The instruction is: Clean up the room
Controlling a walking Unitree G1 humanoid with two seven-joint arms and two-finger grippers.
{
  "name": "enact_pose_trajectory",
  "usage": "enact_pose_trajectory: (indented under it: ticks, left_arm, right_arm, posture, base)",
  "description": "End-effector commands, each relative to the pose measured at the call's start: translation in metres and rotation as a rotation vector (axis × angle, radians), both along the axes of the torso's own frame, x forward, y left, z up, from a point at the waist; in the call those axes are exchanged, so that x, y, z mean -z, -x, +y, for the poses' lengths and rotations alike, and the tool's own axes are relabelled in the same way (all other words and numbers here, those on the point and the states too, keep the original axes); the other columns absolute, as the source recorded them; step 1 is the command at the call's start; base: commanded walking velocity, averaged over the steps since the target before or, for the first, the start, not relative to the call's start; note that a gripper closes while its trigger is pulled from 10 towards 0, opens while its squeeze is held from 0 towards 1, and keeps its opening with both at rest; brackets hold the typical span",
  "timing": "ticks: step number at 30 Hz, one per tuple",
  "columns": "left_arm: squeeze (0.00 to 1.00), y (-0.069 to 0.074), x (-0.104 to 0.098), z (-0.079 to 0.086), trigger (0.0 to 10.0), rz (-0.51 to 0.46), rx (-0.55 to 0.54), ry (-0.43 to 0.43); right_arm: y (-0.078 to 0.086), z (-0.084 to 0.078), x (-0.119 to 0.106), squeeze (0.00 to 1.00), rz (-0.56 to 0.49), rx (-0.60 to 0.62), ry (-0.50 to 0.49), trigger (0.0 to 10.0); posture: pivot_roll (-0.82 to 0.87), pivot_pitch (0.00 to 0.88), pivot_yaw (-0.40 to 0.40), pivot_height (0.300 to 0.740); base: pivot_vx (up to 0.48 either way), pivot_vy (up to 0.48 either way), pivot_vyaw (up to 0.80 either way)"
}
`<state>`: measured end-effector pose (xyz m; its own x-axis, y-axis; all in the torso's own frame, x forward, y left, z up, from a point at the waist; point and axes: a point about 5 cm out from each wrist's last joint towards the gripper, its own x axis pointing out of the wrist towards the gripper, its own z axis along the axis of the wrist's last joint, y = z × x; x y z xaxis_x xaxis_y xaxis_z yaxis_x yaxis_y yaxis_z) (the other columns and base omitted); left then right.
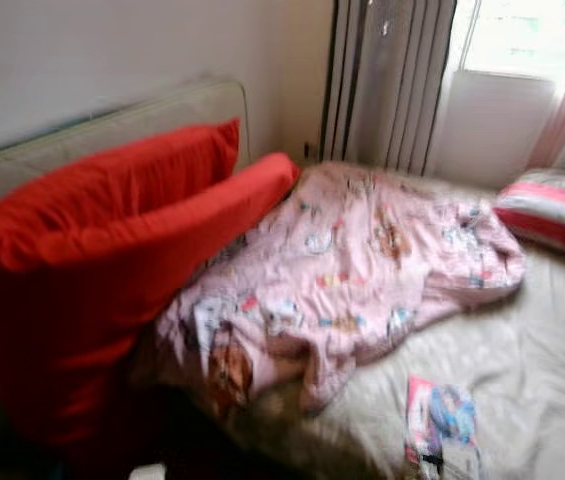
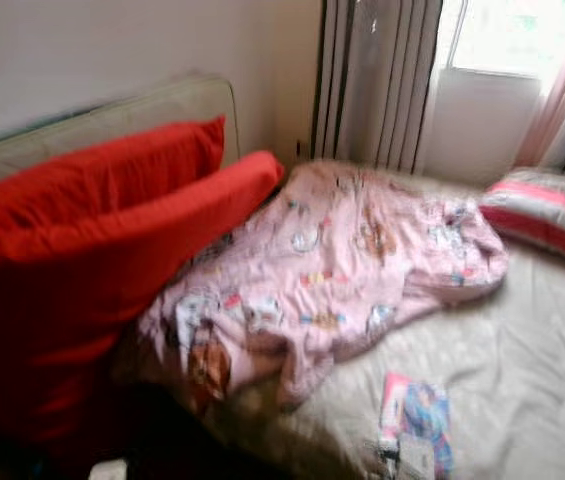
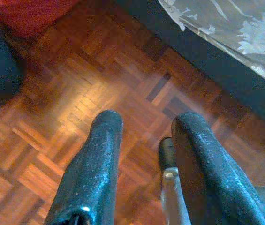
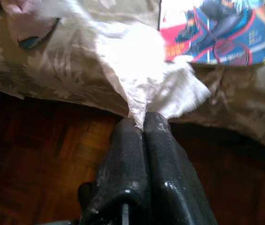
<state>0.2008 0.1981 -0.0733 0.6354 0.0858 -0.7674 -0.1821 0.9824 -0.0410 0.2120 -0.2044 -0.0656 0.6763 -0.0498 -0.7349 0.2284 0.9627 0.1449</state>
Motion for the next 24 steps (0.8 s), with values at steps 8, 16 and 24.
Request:
enact_pose_trajectory:
  ticks: [8,16,24]
  left_arm:
    - [0.0,-0.004,-0.005,0.018,10.0,0.002,0.005,-0.036]
    - [0.0,0.007,-0.005,0.039,10.0,0.011,-0.012,-0.05]
    - [0.0,0.017,0.001,0.036,10.0,0.036,-0.012,-0.046]
  right_arm:
    - [0.006,-0.001,0.003,0.0,0.016,-0.005,0.019,10.0]
    - [0.006,-0.001,0.003,0.0,0.015,-0.006,0.015,10.0]
    - [0.006,0.0,0.003,0.0,0.011,-0.008,0.009,10.0]
  posture:
    - [-0.05,0.0,0.033,0.74]
    - [-0.04,0.0,0.034,0.74]
    - [-0.04,0.0,0.038,0.74]
  base:
    - [0.0,0.307,0.3]
    - [0.0,0.309,0.8]
    - [0.0,0.307,0.8]
